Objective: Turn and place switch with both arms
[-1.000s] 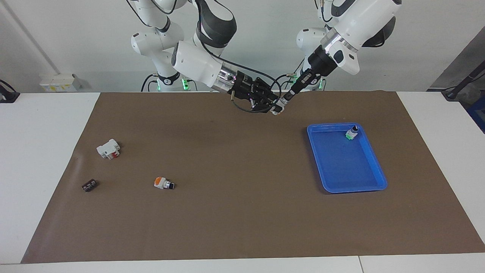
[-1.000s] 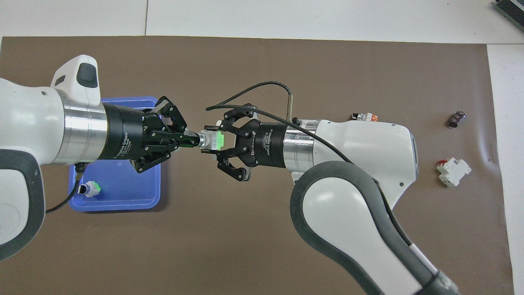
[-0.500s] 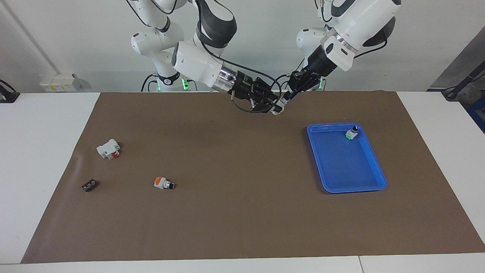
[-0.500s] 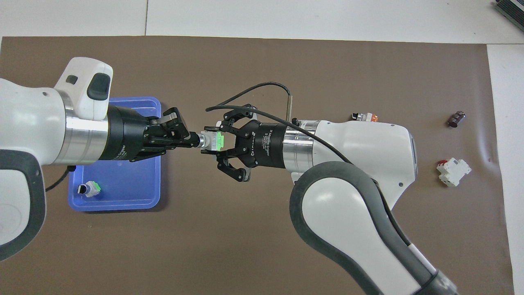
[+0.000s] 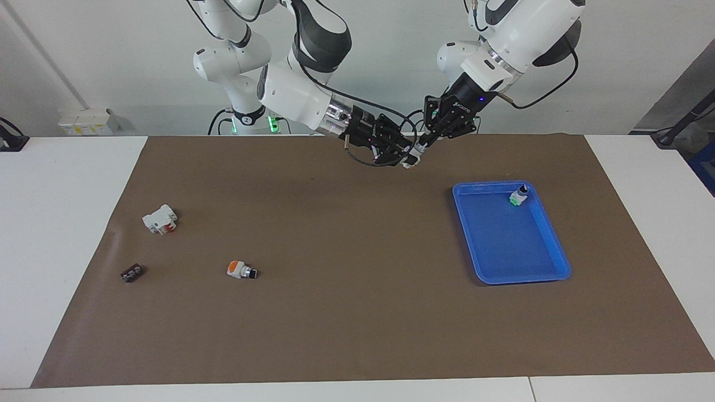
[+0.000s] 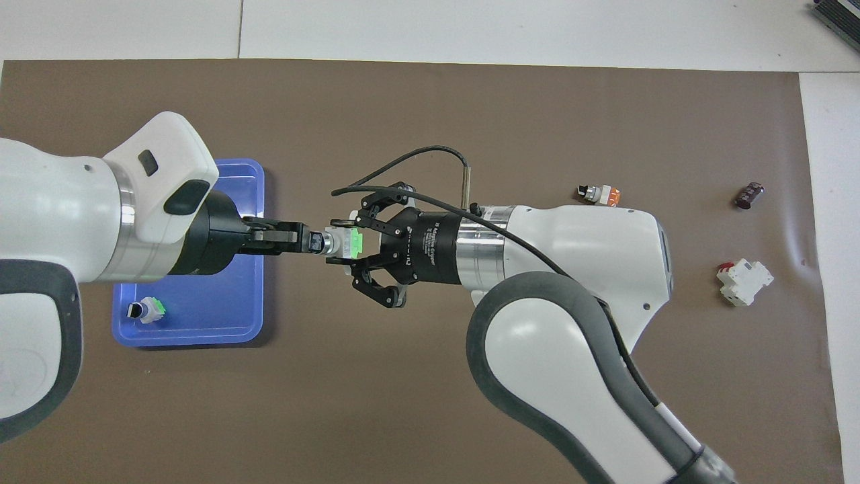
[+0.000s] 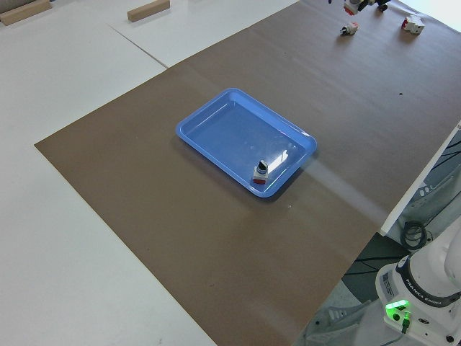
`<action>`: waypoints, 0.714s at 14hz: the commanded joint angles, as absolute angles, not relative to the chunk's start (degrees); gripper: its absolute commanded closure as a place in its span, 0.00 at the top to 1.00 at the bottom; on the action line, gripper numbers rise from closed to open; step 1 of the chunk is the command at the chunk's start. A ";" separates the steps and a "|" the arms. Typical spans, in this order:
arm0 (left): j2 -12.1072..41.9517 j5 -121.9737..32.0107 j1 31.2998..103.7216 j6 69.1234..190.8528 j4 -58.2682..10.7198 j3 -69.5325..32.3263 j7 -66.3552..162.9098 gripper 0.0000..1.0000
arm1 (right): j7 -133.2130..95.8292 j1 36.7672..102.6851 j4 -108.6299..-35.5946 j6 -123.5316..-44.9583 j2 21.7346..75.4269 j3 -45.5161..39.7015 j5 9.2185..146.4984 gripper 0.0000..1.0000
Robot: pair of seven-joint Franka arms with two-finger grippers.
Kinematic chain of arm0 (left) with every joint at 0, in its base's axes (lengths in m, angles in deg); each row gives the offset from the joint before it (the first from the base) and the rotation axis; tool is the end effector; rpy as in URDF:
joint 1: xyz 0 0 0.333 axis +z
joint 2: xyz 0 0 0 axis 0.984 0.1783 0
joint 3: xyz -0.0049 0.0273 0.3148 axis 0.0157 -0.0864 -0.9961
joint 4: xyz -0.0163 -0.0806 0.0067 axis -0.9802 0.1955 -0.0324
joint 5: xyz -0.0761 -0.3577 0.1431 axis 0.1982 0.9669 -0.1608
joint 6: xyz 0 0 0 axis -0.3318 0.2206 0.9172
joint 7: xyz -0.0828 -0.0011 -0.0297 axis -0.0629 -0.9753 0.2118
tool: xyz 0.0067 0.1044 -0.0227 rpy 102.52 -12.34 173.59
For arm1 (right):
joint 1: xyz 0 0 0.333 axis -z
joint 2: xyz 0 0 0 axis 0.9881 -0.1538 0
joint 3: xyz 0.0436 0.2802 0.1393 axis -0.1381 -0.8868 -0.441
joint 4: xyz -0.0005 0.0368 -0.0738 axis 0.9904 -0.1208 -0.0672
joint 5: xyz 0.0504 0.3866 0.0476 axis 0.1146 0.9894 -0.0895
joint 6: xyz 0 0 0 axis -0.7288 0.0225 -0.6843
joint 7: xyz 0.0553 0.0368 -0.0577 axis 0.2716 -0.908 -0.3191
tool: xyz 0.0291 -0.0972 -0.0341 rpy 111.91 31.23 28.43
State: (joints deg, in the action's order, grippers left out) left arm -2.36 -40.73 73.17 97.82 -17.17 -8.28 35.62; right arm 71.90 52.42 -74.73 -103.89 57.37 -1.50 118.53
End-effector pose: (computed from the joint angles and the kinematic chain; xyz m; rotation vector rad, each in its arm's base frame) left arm 0.4917 -0.2271 0.6228 2.6225 -0.2652 0.1177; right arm 0.5158 0.3622 0.5112 -1.4891 1.5860 0.8196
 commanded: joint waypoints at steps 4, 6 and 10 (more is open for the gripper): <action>-5.16 -44.71 71.64 89.61 -20.05 -8.54 24.58 0.00 | 73.15 52.94 -73.74 -104.90 58.03 -1.42 118.72 0.00; -5.24 -46.12 70.85 88.38 -20.04 -8.01 23.35 0.00 | 73.15 52.94 -73.74 -104.90 58.03 -1.42 118.72 0.00; -5.51 -46.56 70.59 88.02 -20.13 -8.01 23.43 0.00 | 73.15 52.94 -73.74 -104.90 58.03 -1.42 118.72 0.00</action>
State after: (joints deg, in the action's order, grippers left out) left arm -2.98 -45.83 72.06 93.64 -16.83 -8.06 23.97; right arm 71.90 51.99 -75.77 -102.16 57.59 -1.94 118.30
